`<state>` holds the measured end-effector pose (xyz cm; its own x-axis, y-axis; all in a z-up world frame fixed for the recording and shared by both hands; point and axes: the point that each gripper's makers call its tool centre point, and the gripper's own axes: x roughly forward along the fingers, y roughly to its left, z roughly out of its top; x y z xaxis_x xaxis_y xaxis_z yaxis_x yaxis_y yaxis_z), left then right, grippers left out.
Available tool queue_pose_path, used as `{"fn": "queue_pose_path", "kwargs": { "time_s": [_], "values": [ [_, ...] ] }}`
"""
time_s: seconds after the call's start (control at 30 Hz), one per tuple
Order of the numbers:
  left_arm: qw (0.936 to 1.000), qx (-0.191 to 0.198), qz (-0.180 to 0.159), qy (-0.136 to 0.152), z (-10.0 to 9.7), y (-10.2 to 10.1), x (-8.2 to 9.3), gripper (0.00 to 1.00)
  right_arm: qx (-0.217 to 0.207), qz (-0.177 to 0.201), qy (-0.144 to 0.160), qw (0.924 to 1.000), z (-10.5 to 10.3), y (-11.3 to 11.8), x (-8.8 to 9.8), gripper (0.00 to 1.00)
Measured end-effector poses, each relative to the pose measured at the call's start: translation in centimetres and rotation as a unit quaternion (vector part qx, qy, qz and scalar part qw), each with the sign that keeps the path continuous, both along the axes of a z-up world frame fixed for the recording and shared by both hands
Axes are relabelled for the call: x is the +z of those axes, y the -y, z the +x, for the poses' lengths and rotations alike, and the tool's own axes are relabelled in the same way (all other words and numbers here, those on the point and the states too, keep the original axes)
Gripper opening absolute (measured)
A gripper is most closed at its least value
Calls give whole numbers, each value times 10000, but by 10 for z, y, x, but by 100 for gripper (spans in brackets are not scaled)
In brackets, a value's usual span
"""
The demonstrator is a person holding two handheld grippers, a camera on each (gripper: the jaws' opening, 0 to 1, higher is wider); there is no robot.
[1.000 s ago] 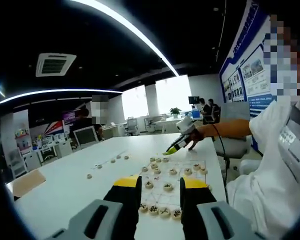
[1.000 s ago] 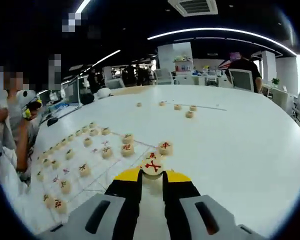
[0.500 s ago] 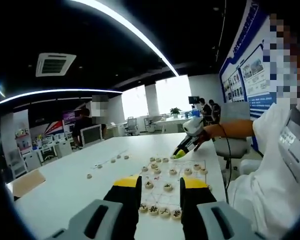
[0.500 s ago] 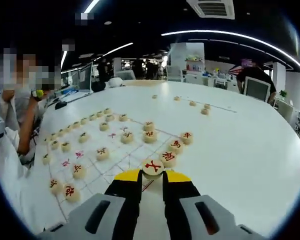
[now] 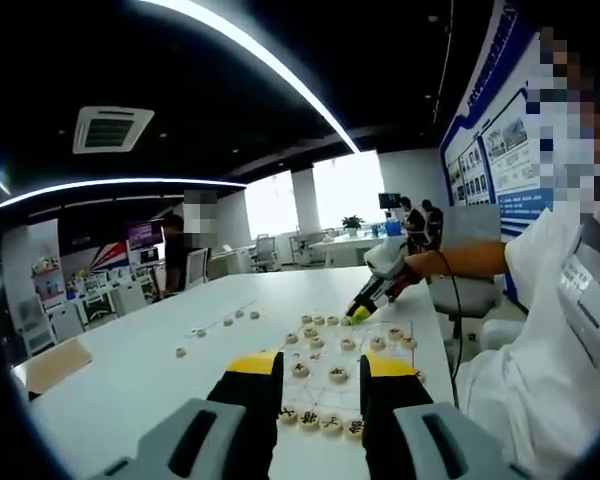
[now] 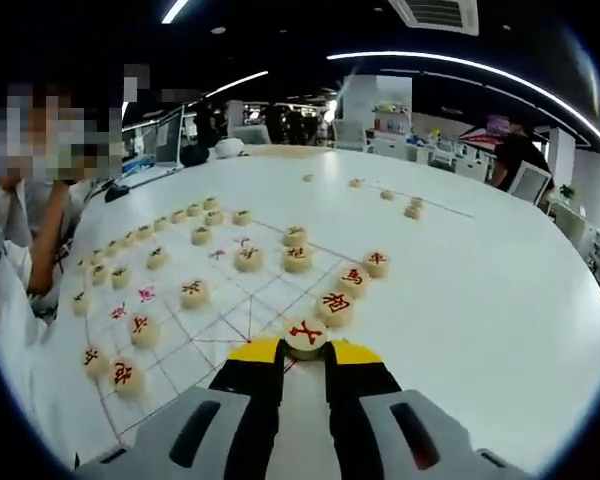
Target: Pick up the chess pieces one by one and place each piece onto its starting position on the chessboard, setting the pieces on their correct points until all the chess pieces are arranged in the starting layout
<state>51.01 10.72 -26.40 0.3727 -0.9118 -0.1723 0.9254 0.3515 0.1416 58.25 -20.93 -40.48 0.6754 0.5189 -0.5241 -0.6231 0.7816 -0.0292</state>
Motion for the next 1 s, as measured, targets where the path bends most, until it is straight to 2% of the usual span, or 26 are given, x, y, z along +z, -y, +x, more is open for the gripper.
{"fn": "queue_pose_path", "kwargs": {
  "time_s": [0.07, 0.13, 0.2, 0.47, 0.57, 0.73, 0.87, 1.0],
  "values": [
    [10000, 4, -4, 0, 0, 0, 0, 32, 31, -29, 37, 10000, -1, 0, 0, 21],
    [10000, 9, -1, -7, 0, 0, 0, 32, 86, 55, 92, 9999, -3, -3, 3, 33],
    [10000, 7, 5, -6, 0, 1, -1, 32, 272, 69, 273, 9992, -4, -6, 8, 44],
    [10000, -2, 13, 1, -1, 1, -1, 32, 46, 252, 361, 9990, -1, 10, 15, 50],
    [10000, -10, 0, -1, -1, 2, 0, 32, -106, 288, 362, 9989, 9, 19, 17, 50],
    [10000, -35, 39, 9, -2, 4, -2, 32, -178, 352, 313, 9987, 41, 17, 22, 50],
    [10000, -7, 24, -6, 0, 4, -1, 32, -223, 407, 186, 9987, 79, 9, 17, 49],
    [10000, -12, 59, 11, -2, 3, -2, 32, -490, 487, 76, 9976, 122, 10, 14, 45]
  ]
}}
